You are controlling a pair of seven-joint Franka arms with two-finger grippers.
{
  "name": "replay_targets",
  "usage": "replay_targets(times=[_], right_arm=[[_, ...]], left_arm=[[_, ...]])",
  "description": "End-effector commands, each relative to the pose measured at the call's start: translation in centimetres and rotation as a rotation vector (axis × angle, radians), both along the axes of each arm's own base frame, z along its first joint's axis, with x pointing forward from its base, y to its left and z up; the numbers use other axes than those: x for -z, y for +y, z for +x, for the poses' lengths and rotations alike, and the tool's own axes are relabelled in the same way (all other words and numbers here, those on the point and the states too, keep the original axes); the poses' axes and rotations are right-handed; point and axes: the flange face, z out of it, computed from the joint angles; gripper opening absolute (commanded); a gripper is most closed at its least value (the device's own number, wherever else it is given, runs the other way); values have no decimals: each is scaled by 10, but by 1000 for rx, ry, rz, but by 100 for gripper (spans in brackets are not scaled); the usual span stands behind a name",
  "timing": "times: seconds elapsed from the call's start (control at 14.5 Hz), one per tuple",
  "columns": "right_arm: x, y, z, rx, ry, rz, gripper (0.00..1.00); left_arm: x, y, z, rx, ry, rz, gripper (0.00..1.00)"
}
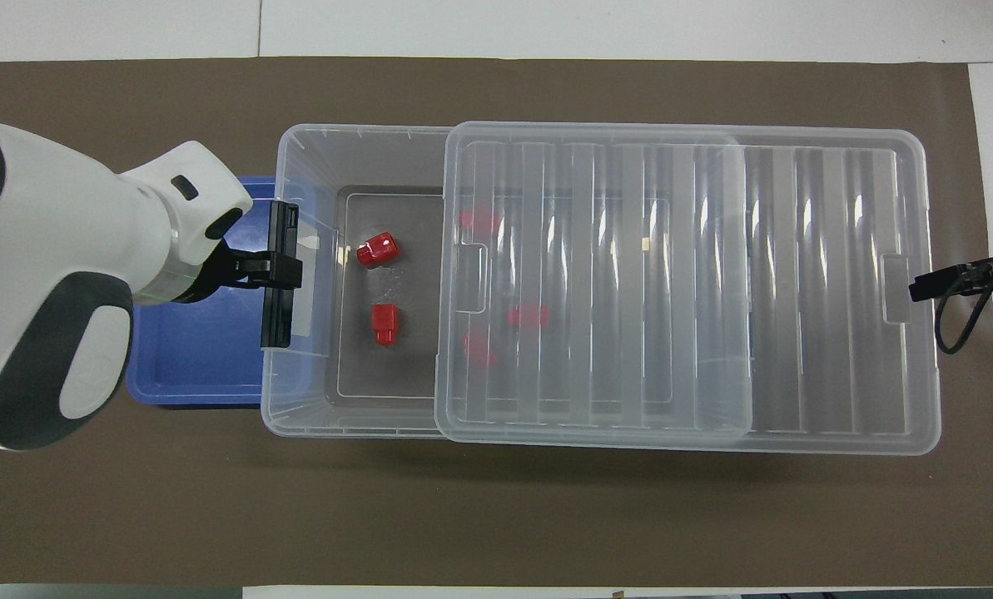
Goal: Place red block in blue tray from box
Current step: 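Reach the left gripper into the opened box toward a red block, then grasp the red block nearest the tray with the left gripper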
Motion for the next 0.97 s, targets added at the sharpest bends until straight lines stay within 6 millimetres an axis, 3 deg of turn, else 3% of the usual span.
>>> replay_targets(times=[0.0, 0.28, 0.69, 0.9], right_arm=[[-17, 0, 7, -28, -4, -10, 100], [-34, 6, 14, -24, -12, -2, 100], [-107, 43, 24, 24, 7, -5, 100], [-121, 54, 25, 39, 25, -5, 100]], left_arm=[[29, -27, -19, -20, -32, -9, 100], [76, -62, -21, -34, -29, -14, 100], [142, -81, -27, -55, -53, -32, 100], [166, -87, -32, -55, -38, -25, 100]])
